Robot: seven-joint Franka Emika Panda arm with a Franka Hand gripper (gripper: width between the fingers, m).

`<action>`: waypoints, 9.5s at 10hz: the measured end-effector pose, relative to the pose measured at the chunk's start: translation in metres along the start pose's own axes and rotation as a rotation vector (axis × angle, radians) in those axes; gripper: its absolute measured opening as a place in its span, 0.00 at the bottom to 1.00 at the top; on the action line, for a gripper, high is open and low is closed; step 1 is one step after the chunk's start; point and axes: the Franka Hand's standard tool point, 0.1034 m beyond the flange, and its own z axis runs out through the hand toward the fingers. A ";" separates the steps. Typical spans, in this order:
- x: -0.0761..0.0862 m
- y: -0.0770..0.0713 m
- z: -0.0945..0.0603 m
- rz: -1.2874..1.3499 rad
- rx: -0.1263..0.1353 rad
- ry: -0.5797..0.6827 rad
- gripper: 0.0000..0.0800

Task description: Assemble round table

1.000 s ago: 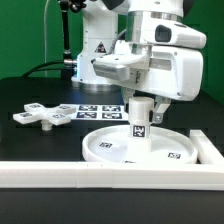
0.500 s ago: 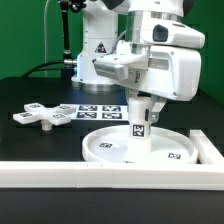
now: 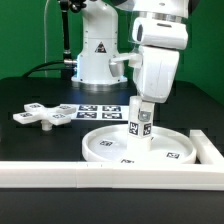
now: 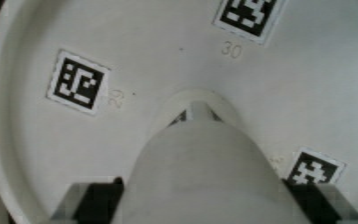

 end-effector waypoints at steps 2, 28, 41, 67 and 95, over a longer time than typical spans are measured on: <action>0.001 0.000 0.000 0.149 0.000 0.000 0.51; -0.004 -0.003 0.002 2.534 0.276 0.065 0.51; 0.005 -0.031 -0.025 2.169 0.278 0.075 0.81; -0.199 -0.087 0.022 1.653 0.098 0.070 0.81; -0.183 -0.113 0.048 1.601 0.147 0.034 0.81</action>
Offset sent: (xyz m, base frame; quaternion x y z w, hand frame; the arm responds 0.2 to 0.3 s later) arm 0.0000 0.0000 0.0000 0.0000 0.0000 0.1296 0.9916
